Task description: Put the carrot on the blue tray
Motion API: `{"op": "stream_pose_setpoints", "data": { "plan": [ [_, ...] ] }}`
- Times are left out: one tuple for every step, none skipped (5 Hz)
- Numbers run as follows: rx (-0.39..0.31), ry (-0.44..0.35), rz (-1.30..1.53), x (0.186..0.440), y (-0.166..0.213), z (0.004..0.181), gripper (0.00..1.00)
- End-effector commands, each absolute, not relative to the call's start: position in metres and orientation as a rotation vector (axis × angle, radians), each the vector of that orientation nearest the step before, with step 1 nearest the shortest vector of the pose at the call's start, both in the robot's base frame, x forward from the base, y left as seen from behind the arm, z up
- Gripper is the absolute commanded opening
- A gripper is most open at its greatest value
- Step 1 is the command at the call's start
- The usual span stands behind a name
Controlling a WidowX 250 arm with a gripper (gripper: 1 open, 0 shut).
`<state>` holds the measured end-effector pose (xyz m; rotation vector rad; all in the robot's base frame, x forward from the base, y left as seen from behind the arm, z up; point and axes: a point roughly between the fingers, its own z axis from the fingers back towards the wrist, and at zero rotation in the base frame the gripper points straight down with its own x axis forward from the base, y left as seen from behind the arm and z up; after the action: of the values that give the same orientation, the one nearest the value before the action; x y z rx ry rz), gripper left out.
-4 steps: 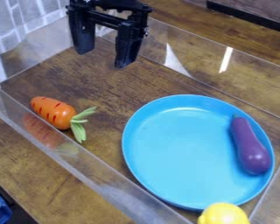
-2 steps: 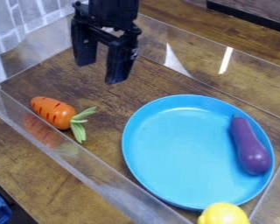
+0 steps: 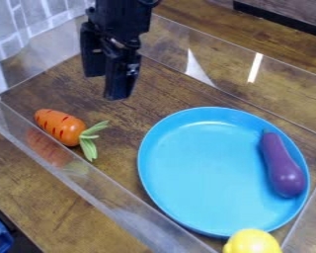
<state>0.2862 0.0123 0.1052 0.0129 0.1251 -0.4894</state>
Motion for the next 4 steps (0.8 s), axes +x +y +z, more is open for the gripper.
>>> {"op": "stream_pose_setpoints", "data": {
  "plan": [
    [0.027, 0.101, -0.583, 0.288, 0.023, 0.108, 1.00],
    [0.039, 0.104, -0.709, 0.289, 0.032, 0.104, 1.00],
    [0.056, 0.108, -0.853, 0.288, 0.044, 0.100, 1.00],
    [0.071, 0.113, -0.960, 0.288, 0.057, 0.095, 1.00]
  ]
}}
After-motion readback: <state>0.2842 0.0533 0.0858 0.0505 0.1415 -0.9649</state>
